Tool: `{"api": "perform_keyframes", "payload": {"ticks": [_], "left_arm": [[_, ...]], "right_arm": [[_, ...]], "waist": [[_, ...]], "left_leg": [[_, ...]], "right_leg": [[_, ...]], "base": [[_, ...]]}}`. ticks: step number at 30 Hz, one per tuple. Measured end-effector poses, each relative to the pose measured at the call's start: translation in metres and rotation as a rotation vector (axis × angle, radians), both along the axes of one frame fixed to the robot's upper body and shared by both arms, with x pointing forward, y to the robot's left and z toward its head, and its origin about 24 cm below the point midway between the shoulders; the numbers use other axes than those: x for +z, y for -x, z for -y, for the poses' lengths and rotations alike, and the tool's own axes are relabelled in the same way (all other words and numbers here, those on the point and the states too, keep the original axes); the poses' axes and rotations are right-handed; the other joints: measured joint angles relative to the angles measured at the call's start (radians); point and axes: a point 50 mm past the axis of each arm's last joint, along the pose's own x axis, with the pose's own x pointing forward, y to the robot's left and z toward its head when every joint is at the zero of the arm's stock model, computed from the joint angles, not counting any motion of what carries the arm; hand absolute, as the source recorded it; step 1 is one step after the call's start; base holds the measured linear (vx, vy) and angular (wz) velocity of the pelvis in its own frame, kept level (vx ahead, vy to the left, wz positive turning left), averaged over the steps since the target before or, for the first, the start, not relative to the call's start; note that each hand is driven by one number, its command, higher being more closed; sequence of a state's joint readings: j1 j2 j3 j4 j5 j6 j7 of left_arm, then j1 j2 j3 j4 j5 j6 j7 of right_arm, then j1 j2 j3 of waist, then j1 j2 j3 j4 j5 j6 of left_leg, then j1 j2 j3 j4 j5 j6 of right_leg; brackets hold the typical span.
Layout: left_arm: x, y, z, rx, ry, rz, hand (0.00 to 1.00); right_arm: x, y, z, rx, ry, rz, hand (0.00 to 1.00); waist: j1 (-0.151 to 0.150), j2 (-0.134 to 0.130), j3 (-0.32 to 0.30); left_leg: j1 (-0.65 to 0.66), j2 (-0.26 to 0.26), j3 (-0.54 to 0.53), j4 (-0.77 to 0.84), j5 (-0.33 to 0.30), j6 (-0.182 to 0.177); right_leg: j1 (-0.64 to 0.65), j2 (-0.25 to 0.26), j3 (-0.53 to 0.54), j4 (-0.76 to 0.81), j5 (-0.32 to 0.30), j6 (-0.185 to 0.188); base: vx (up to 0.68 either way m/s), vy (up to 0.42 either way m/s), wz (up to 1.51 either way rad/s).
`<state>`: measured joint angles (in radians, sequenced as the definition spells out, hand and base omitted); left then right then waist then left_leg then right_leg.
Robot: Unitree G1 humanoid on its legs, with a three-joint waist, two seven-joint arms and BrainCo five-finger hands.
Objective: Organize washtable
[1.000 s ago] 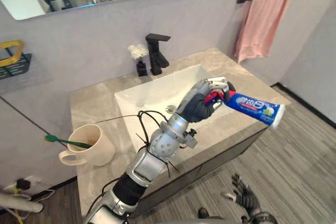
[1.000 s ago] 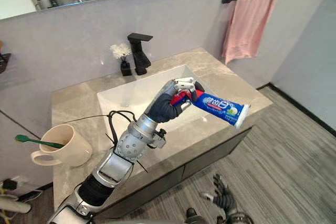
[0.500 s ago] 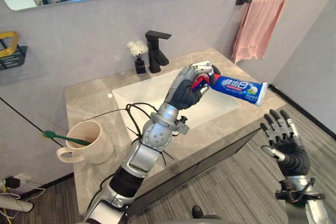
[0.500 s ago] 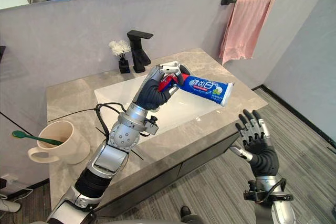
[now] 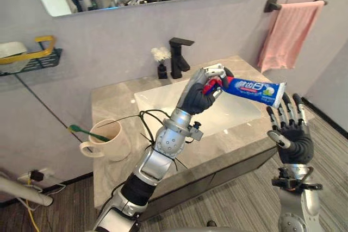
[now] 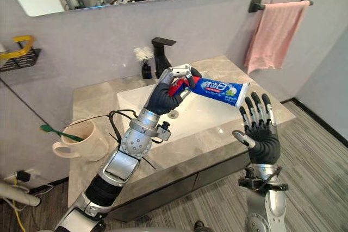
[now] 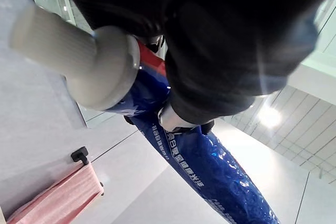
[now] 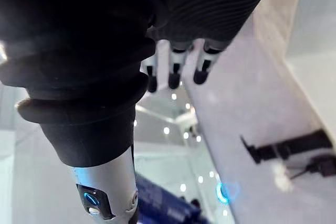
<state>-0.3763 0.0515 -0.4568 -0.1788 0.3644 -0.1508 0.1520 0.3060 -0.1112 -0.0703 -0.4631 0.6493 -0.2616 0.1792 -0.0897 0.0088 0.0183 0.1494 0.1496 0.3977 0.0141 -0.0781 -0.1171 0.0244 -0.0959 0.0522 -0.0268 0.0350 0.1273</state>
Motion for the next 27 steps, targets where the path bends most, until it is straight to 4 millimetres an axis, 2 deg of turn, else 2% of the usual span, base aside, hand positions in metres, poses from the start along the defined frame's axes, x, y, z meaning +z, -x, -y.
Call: {"api": "perform_keyframes", "payload": {"ticks": [4, 5, 10, 19, 27], "left_arm": [[-0.009, 0.000, 0.009, -0.024, -0.019, -0.034, 1.00], [-0.010, 0.002, 0.012, -0.034, -0.023, -0.037, 1.00], [-0.013, 0.004, 0.017, -0.046, -0.026, -0.044, 1.00], [-0.018, 0.007, 0.023, -0.075, -0.036, -0.058, 1.00], [-0.018, 0.008, 0.027, -0.081, -0.023, -0.062, 1.00]], "right_arm": [[0.006, -0.013, -0.024, 0.084, -0.072, 0.043, 0.00], [0.005, -0.015, -0.027, 0.094, -0.081, 0.038, 0.00], [0.000, -0.027, -0.033, 0.089, -0.131, 0.010, 0.00], [0.010, -0.036, -0.040, 0.080, -0.167, 0.057, 0.00], [0.018, -0.040, -0.049, 0.112, -0.175, 0.102, 0.00]], "waist": [[0.005, 0.000, -0.003], [0.015, -0.001, -0.004], [0.022, -0.008, -0.011], [0.024, -0.038, -0.033], [0.026, -0.040, -0.041]], "left_leg": [[-0.016, -0.017, -0.037, -0.009, 0.013, 0.012], [-0.016, -0.019, -0.041, -0.013, 0.015, 0.014], [-0.028, -0.027, -0.064, -0.016, 0.024, 0.019], [-0.031, -0.029, -0.099, -0.045, 0.052, 0.020], [-0.029, -0.031, -0.102, -0.076, 0.074, 0.020]], "right_leg": [[0.004, -0.018, -0.035, -0.003, -0.002, 0.002], [0.006, -0.021, -0.041, -0.003, -0.002, 0.003], [0.008, -0.030, -0.063, -0.003, -0.003, 0.004], [0.014, -0.031, -0.102, -0.003, -0.003, 0.004], [0.004, -0.029, -0.107, -0.003, -0.002, 0.003]], "base": [[-0.03, -0.005, 0.26], [-0.02, -0.003, 0.12], [-0.01, -0.013, 0.15], [-0.03, -0.022, 0.12], [-0.03, -0.013, 0.02]]}}
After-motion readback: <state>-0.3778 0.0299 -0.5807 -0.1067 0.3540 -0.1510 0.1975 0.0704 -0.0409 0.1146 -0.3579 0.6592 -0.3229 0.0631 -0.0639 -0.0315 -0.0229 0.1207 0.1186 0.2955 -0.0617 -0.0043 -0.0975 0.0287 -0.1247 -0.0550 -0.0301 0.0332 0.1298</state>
